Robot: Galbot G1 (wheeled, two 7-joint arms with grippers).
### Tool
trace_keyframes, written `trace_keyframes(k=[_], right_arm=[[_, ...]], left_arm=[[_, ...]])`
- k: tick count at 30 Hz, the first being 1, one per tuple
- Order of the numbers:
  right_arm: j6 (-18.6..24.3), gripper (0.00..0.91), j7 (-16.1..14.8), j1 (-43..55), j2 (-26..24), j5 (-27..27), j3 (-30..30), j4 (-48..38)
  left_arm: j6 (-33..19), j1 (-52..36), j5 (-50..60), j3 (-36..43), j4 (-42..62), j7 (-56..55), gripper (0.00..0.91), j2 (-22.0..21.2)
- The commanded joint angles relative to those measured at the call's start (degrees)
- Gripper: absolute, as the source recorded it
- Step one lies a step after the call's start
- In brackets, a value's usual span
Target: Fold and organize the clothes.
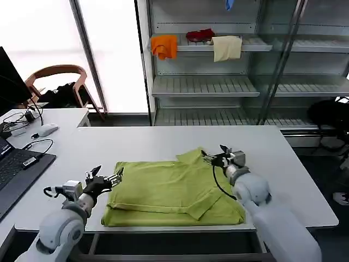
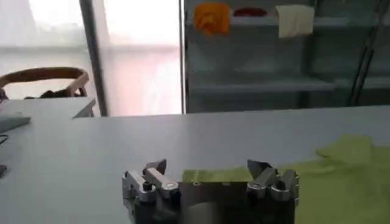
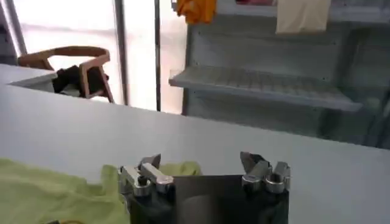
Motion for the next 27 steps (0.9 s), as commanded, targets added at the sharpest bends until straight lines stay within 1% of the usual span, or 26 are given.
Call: trace_keyframes(k=[1, 8, 17, 19, 20, 21, 22, 23, 24, 25, 26, 27], right_arm=[[-1.2, 0.907, -3.2, 8.2, 4.1, -3.2, -5.4, -11.8], [-1.2, 0.907, -3.6, 7.2, 4.1, -3.7, -4.9, -11.8], [-1.1, 0.907, -4.1, 7.2, 4.0, -4.0, -4.4, -12.5], [-1.1, 0.907, -4.3, 7.1, 4.0, -4.0, -4.3, -12.5], [-1.1, 0.846, -4.4, 7.0, 4.0, -4.0, -4.4, -12.5], [-1.1, 0.806, -4.5, 7.0, 4.1, -4.0, -4.3, -12.5], [-1.1, 0.756, -4.7, 6.9, 4.1, -4.0, -4.4, -12.6], [-1.1, 0.655, -4.9, 7.0, 4.1, -4.0, -4.3, -12.7], [-1.1, 0.514, -4.9, 6.9, 4.2, -4.1, -4.3, -12.9], [-1.1, 0.443, -4.9, 6.9, 4.2, -4.1, -4.2, -13.1], [-1.1, 0.383, -5.0, 6.9, 4.3, -4.1, -4.1, -13.2], [-1.1, 0.292, -5.1, 6.8, 4.3, -4.0, -3.9, -13.2]], left_arm=[[1.1, -10.7, 1.7, 5.3, 15.5, 3.2, 0.907, -0.8], [1.1, -12.3, 2.0, 6.4, 17.1, 3.3, 0.907, -1.6], [1.1, -15.9, 3.0, 8.1, 21.7, 3.8, 0.907, -2.1], [1.1, -16.6, 2.9, 8.4, 22.8, 4.3, 0.786, -2.0], [1.1, -16.8, 2.8, 8.4, 23.2, 4.5, 0.645, -2.0], [1.1, -16.9, 2.8, 8.5, 23.5, 4.6, 0.564, -2.0], [1.1, -16.9, 2.8, 8.5, 23.7, 4.8, 0.413, -2.0], [1.1, -16.9, 2.8, 8.5, 23.8, 4.8, 0.212, -2.1], [1.1, -16.9, 2.7, 8.6, 23.8, 4.9, 0.060, -2.1], [1.1, -16.8, 2.7, 8.7, 23.7, 5.0, 0.030, -2.1], [1.1, -16.7, 2.6, 8.8, 23.6, 5.1, 0.020, -2.1], [1.1, -16.6, 2.5, 8.9, 23.4, 5.2, 0.020, -2.1]])
